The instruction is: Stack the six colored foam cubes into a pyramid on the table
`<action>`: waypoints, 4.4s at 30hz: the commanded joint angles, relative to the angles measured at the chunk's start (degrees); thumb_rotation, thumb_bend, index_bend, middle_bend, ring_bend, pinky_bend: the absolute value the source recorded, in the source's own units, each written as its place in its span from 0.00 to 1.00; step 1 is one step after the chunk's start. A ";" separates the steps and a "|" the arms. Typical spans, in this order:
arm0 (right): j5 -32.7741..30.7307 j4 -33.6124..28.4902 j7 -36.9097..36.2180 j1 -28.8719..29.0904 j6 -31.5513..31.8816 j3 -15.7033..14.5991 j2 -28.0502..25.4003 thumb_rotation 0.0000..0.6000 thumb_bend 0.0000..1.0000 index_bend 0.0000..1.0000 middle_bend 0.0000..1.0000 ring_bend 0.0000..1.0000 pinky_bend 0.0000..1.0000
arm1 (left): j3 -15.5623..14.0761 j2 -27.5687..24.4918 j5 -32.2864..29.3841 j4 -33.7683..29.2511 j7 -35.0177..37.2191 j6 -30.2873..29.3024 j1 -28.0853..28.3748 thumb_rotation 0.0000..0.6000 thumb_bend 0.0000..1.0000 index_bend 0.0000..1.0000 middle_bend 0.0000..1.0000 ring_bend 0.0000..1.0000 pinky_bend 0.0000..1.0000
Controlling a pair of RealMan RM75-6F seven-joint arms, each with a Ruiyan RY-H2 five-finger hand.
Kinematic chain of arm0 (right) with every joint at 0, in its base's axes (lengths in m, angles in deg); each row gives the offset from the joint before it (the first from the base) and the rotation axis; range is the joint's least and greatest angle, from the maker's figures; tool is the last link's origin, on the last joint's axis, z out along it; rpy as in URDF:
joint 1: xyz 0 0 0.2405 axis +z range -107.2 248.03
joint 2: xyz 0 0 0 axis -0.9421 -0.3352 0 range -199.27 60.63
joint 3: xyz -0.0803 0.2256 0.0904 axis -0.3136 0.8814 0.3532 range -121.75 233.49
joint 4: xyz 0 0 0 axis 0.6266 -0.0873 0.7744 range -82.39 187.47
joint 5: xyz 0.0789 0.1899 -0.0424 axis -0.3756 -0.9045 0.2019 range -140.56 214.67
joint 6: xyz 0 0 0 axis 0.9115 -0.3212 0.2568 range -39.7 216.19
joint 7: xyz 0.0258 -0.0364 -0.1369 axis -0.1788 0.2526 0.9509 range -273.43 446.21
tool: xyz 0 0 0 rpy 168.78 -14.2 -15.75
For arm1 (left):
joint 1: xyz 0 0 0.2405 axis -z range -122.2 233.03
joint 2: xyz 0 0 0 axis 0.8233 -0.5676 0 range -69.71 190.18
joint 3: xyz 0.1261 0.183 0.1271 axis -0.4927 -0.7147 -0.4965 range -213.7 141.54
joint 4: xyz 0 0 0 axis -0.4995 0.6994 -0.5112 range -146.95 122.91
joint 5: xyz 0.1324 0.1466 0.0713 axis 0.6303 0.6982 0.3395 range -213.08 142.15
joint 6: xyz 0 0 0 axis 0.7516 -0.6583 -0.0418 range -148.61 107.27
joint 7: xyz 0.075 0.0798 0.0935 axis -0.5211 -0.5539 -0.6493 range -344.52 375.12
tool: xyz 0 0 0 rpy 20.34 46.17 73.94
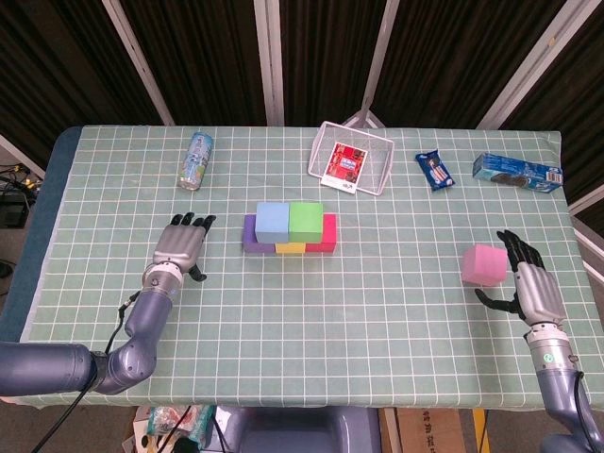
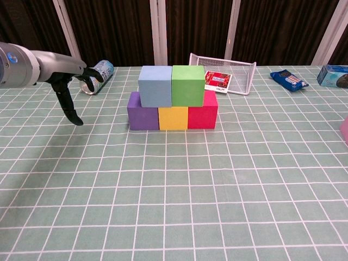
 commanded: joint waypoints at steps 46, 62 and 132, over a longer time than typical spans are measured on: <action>0.14 0.31 -1.13 -0.09 0.05 0.18 0.04 1.00 0.27 0.00 0.00 0.00 0.00 | 1.55 11.05 -6.63 13.40 -6.14 6.02 4.18 1.00 0.17 0.01 0.13 0.01 0.11; 0.23 0.34 -1.05 -0.04 -0.08 0.07 0.04 1.00 0.27 0.00 0.00 0.00 0.00 | 1.82 11.90 -6.67 14.50 -6.27 6.23 4.16 1.00 0.17 0.01 0.12 0.01 0.11; -8.30 -4.87 18.06 3.15 -1.06 0.00 -1.47 1.00 0.27 0.00 0.00 0.00 0.00 | -5.47 -9.29 50.06 -11.20 27.94 -24.43 -27.91 1.00 0.06 0.00 0.01 0.00 0.05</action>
